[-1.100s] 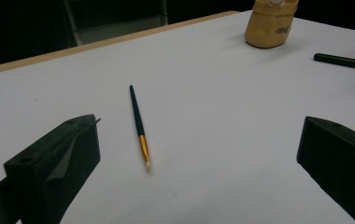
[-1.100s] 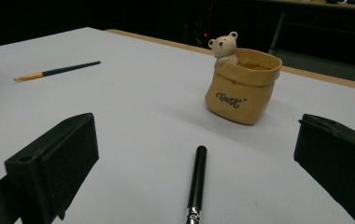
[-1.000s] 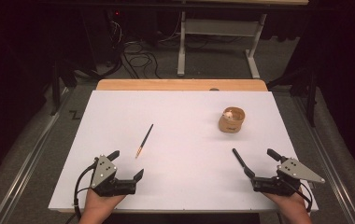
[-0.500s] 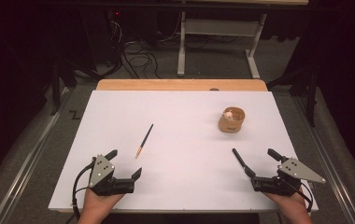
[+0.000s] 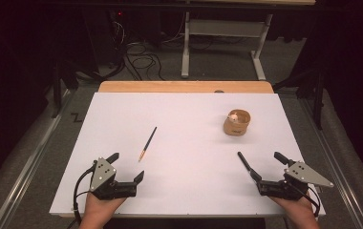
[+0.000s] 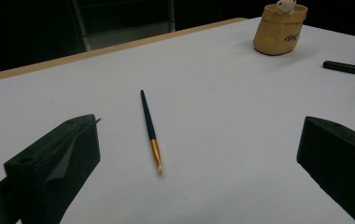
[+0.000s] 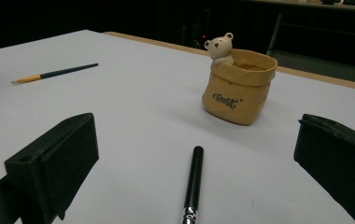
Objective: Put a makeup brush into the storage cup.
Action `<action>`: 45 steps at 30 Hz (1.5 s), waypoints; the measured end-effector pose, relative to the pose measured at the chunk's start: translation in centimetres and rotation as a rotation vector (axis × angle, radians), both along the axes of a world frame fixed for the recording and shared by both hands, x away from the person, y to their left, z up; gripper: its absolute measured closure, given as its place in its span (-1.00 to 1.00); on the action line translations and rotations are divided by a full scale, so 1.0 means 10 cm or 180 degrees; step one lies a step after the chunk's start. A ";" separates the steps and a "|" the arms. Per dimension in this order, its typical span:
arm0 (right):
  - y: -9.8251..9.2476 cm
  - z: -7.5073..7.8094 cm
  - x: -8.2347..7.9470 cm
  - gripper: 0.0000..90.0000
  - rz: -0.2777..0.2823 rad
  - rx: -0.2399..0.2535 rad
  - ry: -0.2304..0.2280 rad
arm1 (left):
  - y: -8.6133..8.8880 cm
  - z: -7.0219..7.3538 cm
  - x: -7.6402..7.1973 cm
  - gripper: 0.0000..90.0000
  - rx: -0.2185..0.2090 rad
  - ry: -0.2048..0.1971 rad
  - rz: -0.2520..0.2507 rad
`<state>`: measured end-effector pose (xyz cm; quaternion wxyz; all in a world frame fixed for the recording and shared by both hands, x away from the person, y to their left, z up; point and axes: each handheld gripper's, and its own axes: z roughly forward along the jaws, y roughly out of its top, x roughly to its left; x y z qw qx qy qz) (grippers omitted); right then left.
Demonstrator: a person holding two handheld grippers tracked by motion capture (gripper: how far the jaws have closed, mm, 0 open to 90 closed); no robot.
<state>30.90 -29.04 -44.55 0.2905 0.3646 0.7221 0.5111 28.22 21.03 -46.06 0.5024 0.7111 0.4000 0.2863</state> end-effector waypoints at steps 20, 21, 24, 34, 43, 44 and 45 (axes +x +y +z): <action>-0.03 -0.03 0.04 -0.99 -0.0040 0.0005 0.0006 | 0.07 -0.03 0.05 -0.99 -0.0070 0.0055 0.0064; -0.04 -0.03 0.04 -0.99 -0.0058 0.0020 0.0004 | 0.09 -0.04 0.06 -0.99 -0.0085 0.0065 0.0085; -0.05 -0.03 0.04 -0.99 -0.0075 0.0027 0.0021 | 0.13 -0.04 0.07 -0.99 -0.0121 0.0068 0.0120; -0.06 -0.05 0.06 -0.98 -0.0079 0.0074 0.0046 | 0.40 -0.06 0.12 -0.97 -0.0235 0.0108 0.0393; -0.07 -0.06 0.07 -0.97 -0.0087 0.0117 0.0017 | 0.56 -0.07 0.13 -0.96 -0.0321 0.0113 0.0580; -0.07 -0.06 0.07 -0.97 -0.0090 0.0119 0.0011 | 0.56 -0.07 0.13 -0.96 -0.0313 0.0113 0.0590; -0.07 -0.06 0.07 -0.97 -0.0087 0.0125 0.0017 | 0.55 -0.07 0.13 -0.95 -0.0304 0.0110 0.0597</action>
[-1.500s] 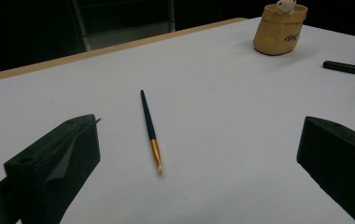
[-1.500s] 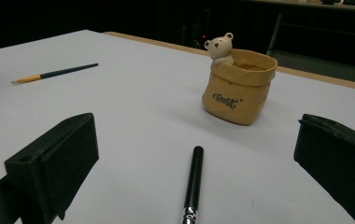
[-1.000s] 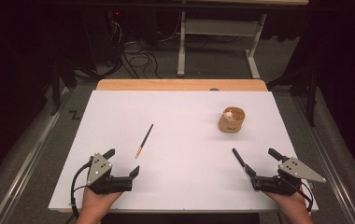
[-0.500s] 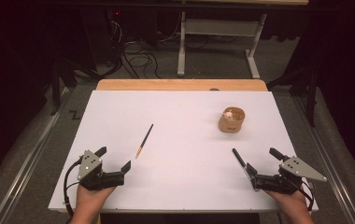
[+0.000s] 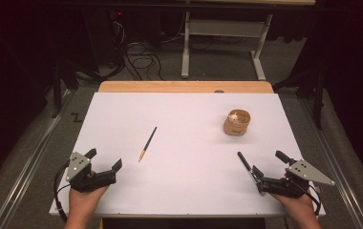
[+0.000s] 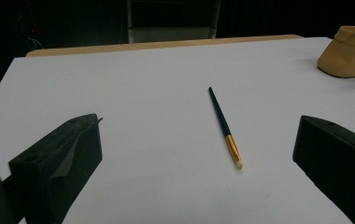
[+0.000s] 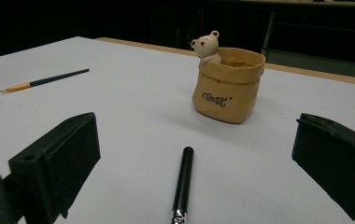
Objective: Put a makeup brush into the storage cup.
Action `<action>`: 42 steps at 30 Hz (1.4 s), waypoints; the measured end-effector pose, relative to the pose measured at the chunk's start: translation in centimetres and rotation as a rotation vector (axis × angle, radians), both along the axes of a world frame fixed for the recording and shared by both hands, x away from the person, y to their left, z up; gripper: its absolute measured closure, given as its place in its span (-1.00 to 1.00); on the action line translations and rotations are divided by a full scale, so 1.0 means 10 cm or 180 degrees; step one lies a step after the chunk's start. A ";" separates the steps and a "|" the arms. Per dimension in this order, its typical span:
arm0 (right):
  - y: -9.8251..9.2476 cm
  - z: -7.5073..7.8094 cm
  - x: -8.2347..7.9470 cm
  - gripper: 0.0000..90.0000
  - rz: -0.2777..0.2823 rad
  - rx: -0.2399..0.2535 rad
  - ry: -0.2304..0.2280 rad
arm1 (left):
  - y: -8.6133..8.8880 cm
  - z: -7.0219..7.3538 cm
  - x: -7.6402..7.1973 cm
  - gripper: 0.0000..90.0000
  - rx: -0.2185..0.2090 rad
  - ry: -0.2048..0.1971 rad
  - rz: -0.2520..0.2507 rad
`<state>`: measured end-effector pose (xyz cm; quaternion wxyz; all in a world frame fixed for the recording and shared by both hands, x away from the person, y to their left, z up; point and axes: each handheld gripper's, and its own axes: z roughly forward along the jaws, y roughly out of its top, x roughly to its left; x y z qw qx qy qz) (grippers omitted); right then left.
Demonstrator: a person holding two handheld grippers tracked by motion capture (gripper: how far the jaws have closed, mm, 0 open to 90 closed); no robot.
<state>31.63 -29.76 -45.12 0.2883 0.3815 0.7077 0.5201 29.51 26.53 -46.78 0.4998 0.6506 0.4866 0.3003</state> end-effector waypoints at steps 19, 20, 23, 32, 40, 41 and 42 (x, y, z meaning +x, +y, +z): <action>-0.13 -0.04 0.07 -0.91 -0.0036 -0.0016 0.0060 | -0.22 -0.01 0.18 -0.92 0.0071 0.0393 0.0068; -0.14 -0.04 0.06 -0.91 -0.0045 -0.0020 0.0062 | -0.24 -0.01 0.21 -0.92 0.0076 0.0422 0.0065; -0.16 -0.03 0.05 -0.91 -0.0042 -0.0002 0.0028 | -0.31 0.02 0.29 -0.93 0.0157 0.0545 0.0034; -0.13 -0.01 0.03 -0.91 0.0025 0.0010 0.0004 | -0.42 0.08 0.50 -0.92 0.0272 0.0821 0.0015; -0.10 0.00 0.03 -0.91 0.0084 0.0030 0.0001 | -0.46 0.14 0.61 -0.88 0.0366 0.1071 0.0007; -0.10 -0.01 0.03 -0.91 0.0087 0.0025 -0.0001 | -0.46 0.14 0.62 -0.87 0.0371 0.1091 0.0014; -0.10 -0.01 0.03 -0.91 0.0100 0.0026 0.0001 | -0.46 0.14 0.62 -0.86 0.0375 0.1108 0.0007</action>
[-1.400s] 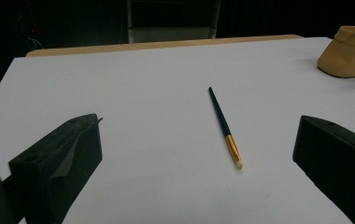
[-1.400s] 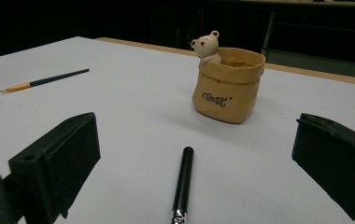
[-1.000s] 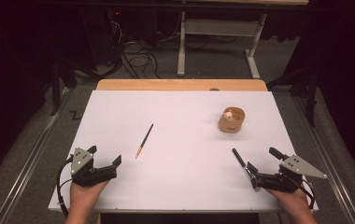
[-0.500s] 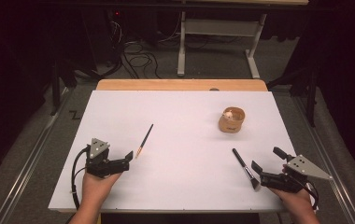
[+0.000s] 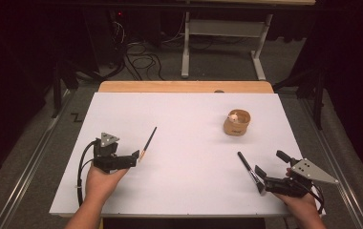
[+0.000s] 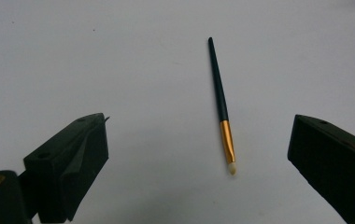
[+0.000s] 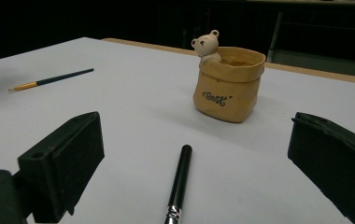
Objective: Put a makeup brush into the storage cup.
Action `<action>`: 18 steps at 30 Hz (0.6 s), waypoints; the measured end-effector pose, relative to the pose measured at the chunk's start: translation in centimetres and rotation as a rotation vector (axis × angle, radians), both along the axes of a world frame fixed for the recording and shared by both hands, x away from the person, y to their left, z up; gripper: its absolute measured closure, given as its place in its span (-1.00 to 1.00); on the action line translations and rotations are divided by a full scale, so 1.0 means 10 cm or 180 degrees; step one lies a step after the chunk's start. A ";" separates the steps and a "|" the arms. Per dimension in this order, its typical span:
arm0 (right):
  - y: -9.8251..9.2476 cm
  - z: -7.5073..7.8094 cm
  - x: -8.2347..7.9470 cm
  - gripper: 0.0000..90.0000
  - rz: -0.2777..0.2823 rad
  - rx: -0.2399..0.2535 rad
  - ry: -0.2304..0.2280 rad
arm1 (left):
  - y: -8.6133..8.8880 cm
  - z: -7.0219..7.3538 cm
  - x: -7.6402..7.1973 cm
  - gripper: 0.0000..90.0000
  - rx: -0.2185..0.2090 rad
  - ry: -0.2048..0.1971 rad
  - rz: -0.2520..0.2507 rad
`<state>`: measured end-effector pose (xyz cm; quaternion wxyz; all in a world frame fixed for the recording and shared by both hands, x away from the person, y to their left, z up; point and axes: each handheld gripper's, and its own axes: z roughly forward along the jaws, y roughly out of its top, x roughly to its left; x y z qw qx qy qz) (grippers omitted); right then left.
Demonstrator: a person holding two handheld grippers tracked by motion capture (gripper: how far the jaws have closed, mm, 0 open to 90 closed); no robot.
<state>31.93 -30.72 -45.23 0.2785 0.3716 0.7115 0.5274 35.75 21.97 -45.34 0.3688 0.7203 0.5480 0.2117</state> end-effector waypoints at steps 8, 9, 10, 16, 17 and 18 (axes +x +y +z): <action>-0.02 -0.01 0.00 -0.91 -0.0003 0.0038 0.0020 | -0.04 -0.01 0.04 -0.85 0.0068 0.0157 -0.0066; -0.02 -0.01 0.00 -0.91 -0.0002 0.0038 0.0023 | -0.04 0.00 0.05 -0.83 0.0095 0.0220 -0.0081; -0.02 -0.01 0.00 -0.91 0.0002 0.0039 0.0022 | -0.05 0.01 0.06 -0.80 0.0115 0.0259 -0.0095; -0.01 -0.01 0.00 -0.91 0.0008 0.0027 0.0020 | -0.07 0.07 0.07 -0.76 0.0246 0.0386 -0.0166; -0.01 -0.01 0.00 -0.91 0.0008 0.0027 0.0020 | -0.07 0.07 0.07 -0.76 0.0246 0.0386 -0.0166; -0.01 -0.01 0.00 -0.91 0.0007 0.0021 0.0025 | -0.08 0.09 0.08 -0.76 0.0296 0.0426 -0.0199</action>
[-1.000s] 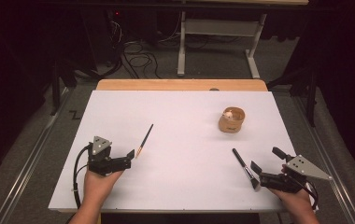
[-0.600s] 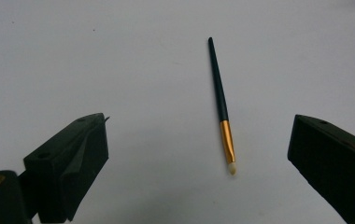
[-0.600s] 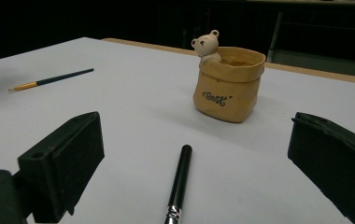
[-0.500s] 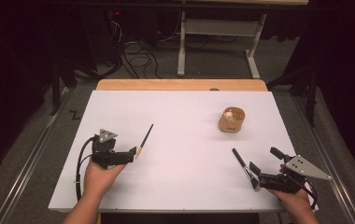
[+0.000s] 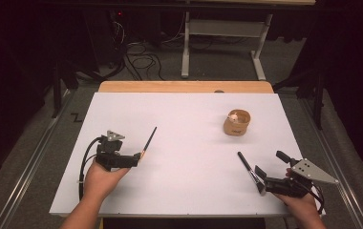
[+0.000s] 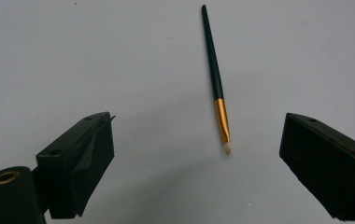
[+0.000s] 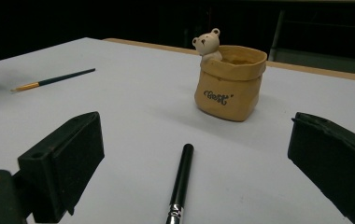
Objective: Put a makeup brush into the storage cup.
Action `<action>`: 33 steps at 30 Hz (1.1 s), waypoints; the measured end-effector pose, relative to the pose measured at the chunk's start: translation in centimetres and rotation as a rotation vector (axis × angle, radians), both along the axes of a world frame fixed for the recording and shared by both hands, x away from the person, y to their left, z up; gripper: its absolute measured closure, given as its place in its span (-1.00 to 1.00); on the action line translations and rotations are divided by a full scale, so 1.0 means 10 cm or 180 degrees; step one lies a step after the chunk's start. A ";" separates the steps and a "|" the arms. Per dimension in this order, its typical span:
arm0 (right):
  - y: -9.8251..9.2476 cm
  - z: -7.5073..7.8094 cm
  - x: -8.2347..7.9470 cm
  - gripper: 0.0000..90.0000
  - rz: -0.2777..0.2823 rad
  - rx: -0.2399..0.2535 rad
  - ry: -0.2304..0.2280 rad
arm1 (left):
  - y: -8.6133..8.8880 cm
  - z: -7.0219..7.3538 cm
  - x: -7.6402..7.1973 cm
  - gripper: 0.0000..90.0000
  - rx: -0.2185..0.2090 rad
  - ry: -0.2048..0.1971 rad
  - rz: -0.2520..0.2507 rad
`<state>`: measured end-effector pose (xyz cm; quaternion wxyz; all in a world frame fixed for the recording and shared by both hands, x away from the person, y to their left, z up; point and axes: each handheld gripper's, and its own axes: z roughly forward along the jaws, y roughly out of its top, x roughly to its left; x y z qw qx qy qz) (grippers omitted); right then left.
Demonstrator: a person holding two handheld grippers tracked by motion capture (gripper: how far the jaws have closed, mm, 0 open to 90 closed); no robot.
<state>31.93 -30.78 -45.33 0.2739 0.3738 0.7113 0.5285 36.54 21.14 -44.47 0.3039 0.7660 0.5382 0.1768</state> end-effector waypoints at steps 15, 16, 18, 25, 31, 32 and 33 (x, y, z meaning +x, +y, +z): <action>0.00 -0.01 -0.01 -0.91 0.0001 -0.0014 0.0009 | -0.16 0.08 0.17 -0.78 0.0205 0.0558 -0.0216; 0.01 -0.02 -0.01 -0.91 0.0005 -0.0009 0.0024 | -0.18 0.08 0.18 -0.78 0.0235 0.0577 -0.0226; 0.01 -0.02 -0.01 -0.91 0.0009 -0.0021 0.0020 | -0.21 0.08 0.20 -0.76 0.0242 0.0629 -0.0247; -0.01 -0.01 -0.02 -0.91 0.0016 0.0004 -0.0009 | -0.25 0.07 0.31 -0.63 0.0249 0.0942 -0.0325; -0.01 -0.01 -0.01 -0.91 0.0019 0.0002 -0.0008 | -0.30 0.09 0.42 -0.51 0.0307 0.1046 -0.0399; -0.01 -0.01 -0.01 -0.91 0.0020 0.0004 -0.0009 | -0.31 0.09 0.44 -0.52 0.0335 0.1062 -0.0404; -0.01 -0.01 -0.02 -0.91 0.0018 0.0006 -0.0007 | -0.32 0.09 0.46 -0.55 0.0351 0.1069 -0.0408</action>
